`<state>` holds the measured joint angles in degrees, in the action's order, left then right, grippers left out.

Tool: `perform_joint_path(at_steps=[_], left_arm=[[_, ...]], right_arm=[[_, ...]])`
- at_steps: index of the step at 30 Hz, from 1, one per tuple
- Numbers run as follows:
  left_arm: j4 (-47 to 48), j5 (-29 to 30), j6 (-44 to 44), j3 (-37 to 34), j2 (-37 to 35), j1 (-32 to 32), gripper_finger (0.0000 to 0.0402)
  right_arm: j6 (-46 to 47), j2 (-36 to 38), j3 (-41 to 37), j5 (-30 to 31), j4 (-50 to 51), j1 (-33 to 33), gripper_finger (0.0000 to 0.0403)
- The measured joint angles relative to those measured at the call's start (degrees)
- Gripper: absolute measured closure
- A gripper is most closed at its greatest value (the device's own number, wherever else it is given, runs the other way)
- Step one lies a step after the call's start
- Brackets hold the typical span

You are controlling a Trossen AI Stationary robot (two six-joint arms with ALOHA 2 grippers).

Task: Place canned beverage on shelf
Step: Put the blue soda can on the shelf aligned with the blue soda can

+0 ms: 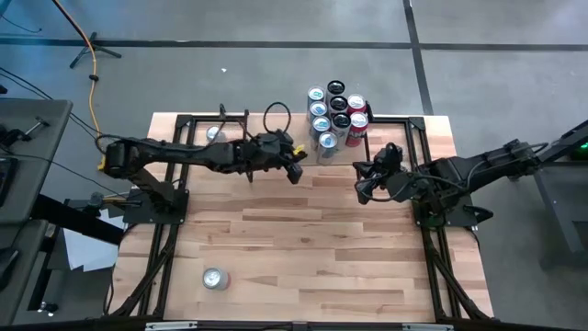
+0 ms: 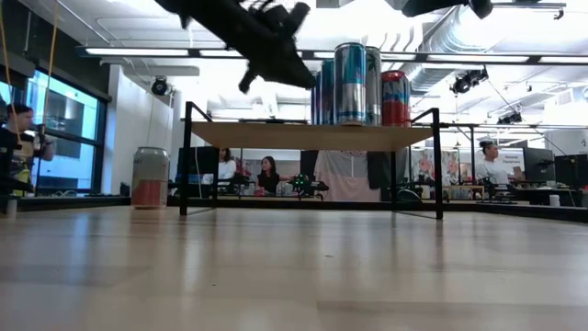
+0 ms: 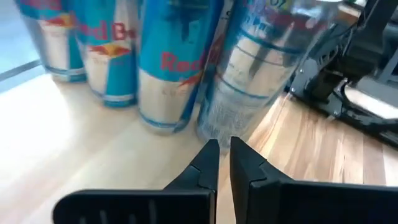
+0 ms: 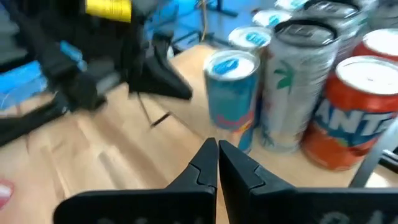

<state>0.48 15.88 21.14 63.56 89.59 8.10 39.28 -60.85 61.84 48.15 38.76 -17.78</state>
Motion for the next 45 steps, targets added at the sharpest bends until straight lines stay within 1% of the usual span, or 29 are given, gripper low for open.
perform_joint_path(at_steps=[2,4,6,9,12,15,20,24,28,33,38,45], left_arm=[[4.22,0.41,-1.08,-0.17,-3.28,-0.04,0.0401],[5.18,1.95,-2.13,-0.18,-6.46,-0.57,0.0401],[5.34,4.56,-3.4,-1.74,-10.81,-1.34,0.0401],[3.41,7.54,-4.83,-5.43,-17.11,-2.83,0.0401],[-1.28,8.02,-5.22,-10.87,-23.54,-4.28,0.0401],[-4.43,8.35,-4.13,-16.11,-29.29,-5.36,0.0401],[-4.5,10.65,-0.46,-20.99,-35.91,-6.08,0.0402],[-4.68,11.4,-0.38,-22.39,-38.08,-6.4,0.0401],[-4.28,11.73,-0.33,-22.61,-38.24,-6.4,0.0402],[-3.17,11.73,-0.19,-22.61,-38.24,-6.4,0.0402],[-2.83,11.71,-0.17,-22.61,-38.24,-6.39,0.0402],[-2.9,11.73,-0.2,-22.61,-38.24,-6.38,0.0402]], right_arm=[[-0.3,-0.87,-0.09,-1.81,-0.18,1.35,0.0403],[-0.3,-1.98,-0.74,-2.09,-0.06,2.84,0.0403],[0.65,-3.56,-1.47,-1.62,-0.13,4.79,0.0403],[4.08,-6.19,-2.67,-2.34,0.17,8.3,0.0403],[8.48,-8.16,-2.82,-2.8,-0.07,11.37,0.0403],[10.24,-9.84,-2.82,-5.29,-2.37,14.25,0.0403],[12.32,-11.92,-2.82,-8.81,-4.83,16.82,0.0403],[14.39,-13.13,-2.82,-10.16,-7.13,17.5,0.0403],[14.53,-14.64,-2.8,-11.68,-10.6,17.8,0.0403],[14.91,-16.04,-2.8,-11.7,-13.27,17.81,0.0403],[14.9,-16.07,-2.8,-11.2,-14.65,17.83,0.0403],[14.81,-16.05,-2.8,-11.99,-16.86,18.16,0.0403]])
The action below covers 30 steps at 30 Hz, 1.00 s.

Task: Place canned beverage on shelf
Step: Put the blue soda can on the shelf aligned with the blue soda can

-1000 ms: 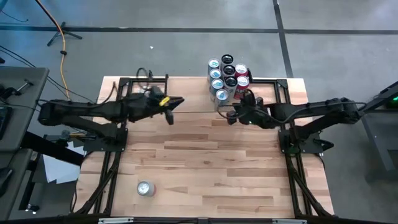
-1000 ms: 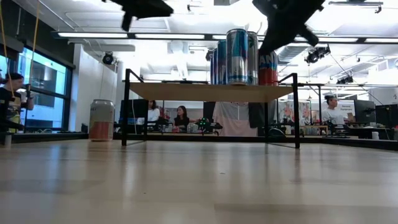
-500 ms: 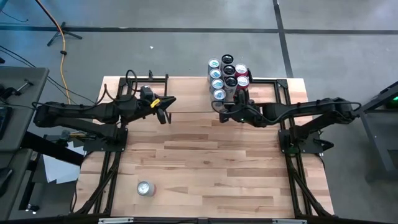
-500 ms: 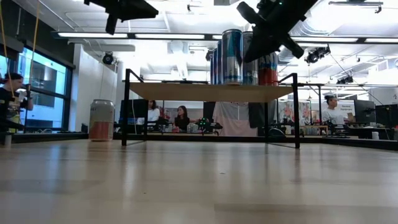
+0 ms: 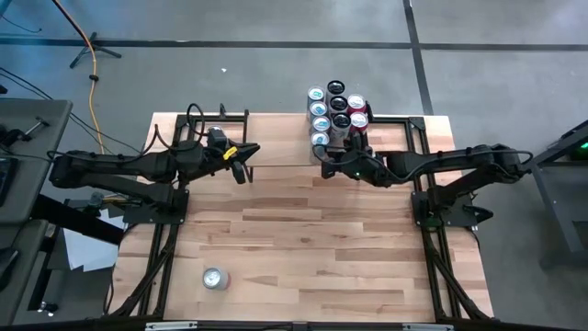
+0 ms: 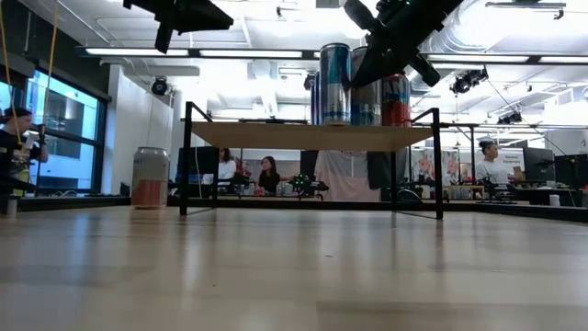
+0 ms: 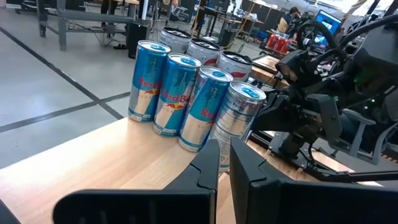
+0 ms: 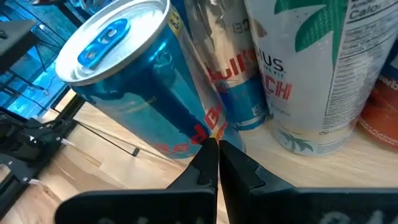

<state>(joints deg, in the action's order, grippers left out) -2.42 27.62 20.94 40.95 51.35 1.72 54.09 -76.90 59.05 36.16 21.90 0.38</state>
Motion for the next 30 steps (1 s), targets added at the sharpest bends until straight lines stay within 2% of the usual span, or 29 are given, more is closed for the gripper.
perform_joint_path(at_steps=[6,13,19,26,30], left_arm=[[0.83,0.0,-0.05,0.0,0.0,0.0,0.0402],[2.0,-0.06,0.32,0.02,2.15,0.02,0.0402],[-6.79,-3.58,1.43,0.13,11.71,0.13,0.0402],[-8.26,-3.41,2.91,4.06,23.77,0.15,0.0402],[-8.3,-3.08,1.07,8.37,29.9,0.89,0.0401]], right_arm=[[-0.9,1.49,0.0,-0.03,4.5,0.0,0.0403],[-5.72,9.37,0.02,-0.04,8.89,-0.53,0.0403],[-11.93,14.46,0.02,-1.81,7.79,-1.29,0.0403],[-18.97,14.48,0.02,-11.15,3.57,-1.29,0.0403],[-19.03,11.29,0.04,-8.96,3.14,-1.04,0.0403]])
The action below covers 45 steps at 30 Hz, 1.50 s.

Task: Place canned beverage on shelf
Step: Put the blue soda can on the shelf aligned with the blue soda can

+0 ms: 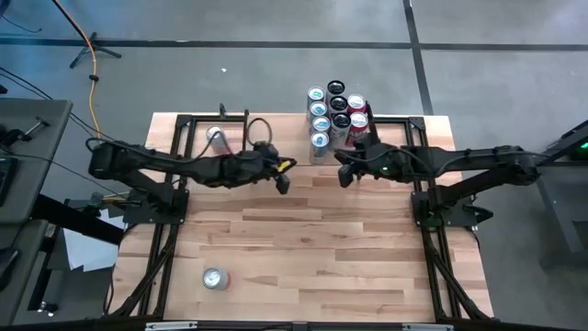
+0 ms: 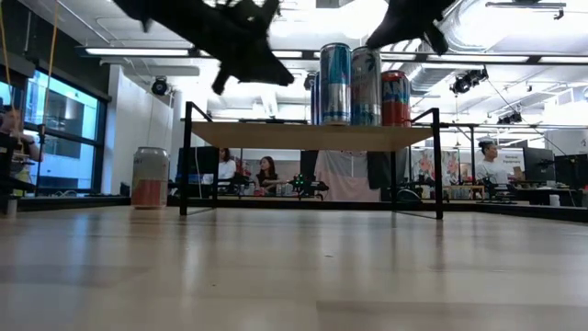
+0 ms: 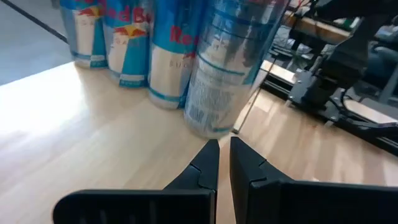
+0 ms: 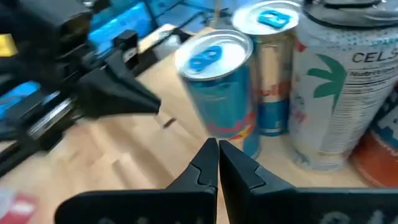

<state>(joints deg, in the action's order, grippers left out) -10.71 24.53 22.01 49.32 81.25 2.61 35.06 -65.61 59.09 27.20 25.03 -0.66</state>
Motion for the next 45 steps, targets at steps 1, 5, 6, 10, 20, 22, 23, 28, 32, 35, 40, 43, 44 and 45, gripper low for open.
perform_joint_path(at_steps=[1,5,6,10,20,22,23,28,32,35,40,43,44,45], left_arm=[[0.01,-0.02,-0.29,1.11,1.33,0.3,0.0402],[0.16,-0.02,-2.37,5.22,5.86,1.36,0.0401],[0.02,-0.28,-2.91,6.21,6.78,1.6,0.0401],[0.11,-2.89,-4.14,8.19,8.47,2.5,0.0401],[0.48,-9.63,-5.01,8.53,8.37,5.07,0.0401],[0.17,-9.72,-5.27,8.53,8.49,5.47,0.0401],[0.04,-9.75,-5.24,8.53,8.49,5.77,0.0401],[-0.32,-11.54,-5.23,8.53,8.52,7.34,0.0401],[-1.5,-13.69,-5.19,8.42,9.38,8.03,0.0402],[-3.45,-15.68,-5.17,8.5,10.12,8.27,0.0401],[-2.56,-16.77,-4.69,8.5,10.21,7.99,0.0401],[-2.76,-15.8,-4.71,8.5,10.21,8.06,0.0401],[-2.76,-15.43,-4.69,8.5,10.21,8.19,0.0401],[-2.74,-15.29,-4.69,8.5,10.21,8.3,0.0401]], right_arm=[[0.65,-0.82,0.0,1.17,0.02,0.14,0.0403],[4.46,-4.07,-0.02,5.38,0.47,0.7,0.0403],[6.0,-4.72,-0.01,6.91,0.07,0.7,0.0403],[11.03,-6.9,-0.01,10.99,0.44,0.7,0.0403],[15.93,-11.06,0.0,12.95,-2.67,0.73,0.0403],[15.99,-11.34,0.0,13.05,-3.74,0.92,0.0403],[16.22,-11.34,0.0,13.08,-3.71,1.06,0.0403],[16.99,-11.34,0.0,13.1,-4.25,1.81,0.0403],[17.01,-11.34,0.0,12.83,-5.5,2.2,0.0403],[16.99,-11.31,0.0,13.14,-5.59,2.21,0.0403],[17.0,-11.31,0.0,12.58,-5.66,2.2,0.0403],[17.01,-11.31,0.0,12.22,-5.85,2.23,0.0403],[17.01,-11.31,0.0,12.15,-5.94,2.23,0.0403],[17.02,-11.31,0.0,12.06,-6.02,2.23,0.0403]])
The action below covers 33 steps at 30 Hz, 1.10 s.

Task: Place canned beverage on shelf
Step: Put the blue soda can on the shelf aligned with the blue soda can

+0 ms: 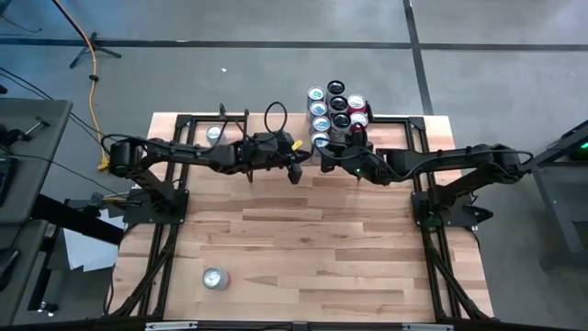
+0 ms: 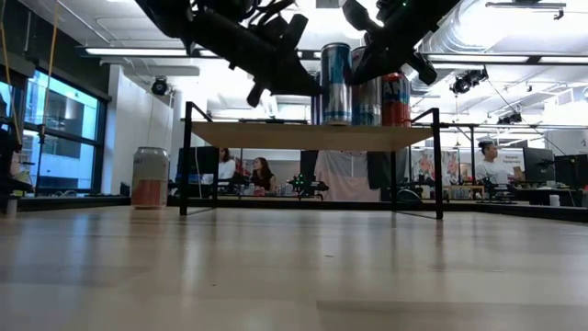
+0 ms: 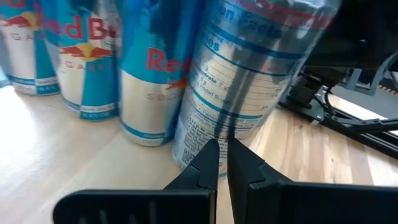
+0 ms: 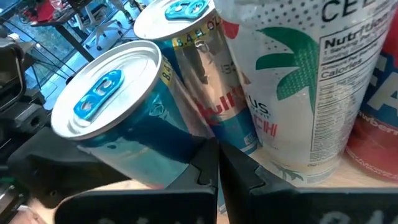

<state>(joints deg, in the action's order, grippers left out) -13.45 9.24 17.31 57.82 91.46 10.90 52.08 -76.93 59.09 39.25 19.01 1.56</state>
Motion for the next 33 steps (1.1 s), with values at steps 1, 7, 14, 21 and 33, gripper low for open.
perform_joint_path(at_steps=[1,7,14,21,33], left_arm=[[-0.01,0.12,-0.01,0.0,0.0,0.22,0.0402],[-0.07,0.54,0.01,0.0,0.0,1.42,0.0401],[-0.17,0.93,0.05,0.0,0.0,2.0,0.0401],[-0.16,0.87,0.05,0.0,-0.01,1.98,0.0401],[-0.28,1.34,0.22,0.0,-0.02,1.89,0.0401]], right_arm=[[0.41,0.0,0.0,-0.06,-0.01,0.0,0.0403],[1.94,0.02,0.0,-0.48,-0.1,-0.05,0.0403],[1.94,0.02,0.0,-2.25,-0.42,-0.11,0.0403],[2.12,0.07,0.0,-2.7,-0.36,-0.11,0.0403],[3.41,0.8,0.0,-3.03,0.51,-1.74,0.0403]])
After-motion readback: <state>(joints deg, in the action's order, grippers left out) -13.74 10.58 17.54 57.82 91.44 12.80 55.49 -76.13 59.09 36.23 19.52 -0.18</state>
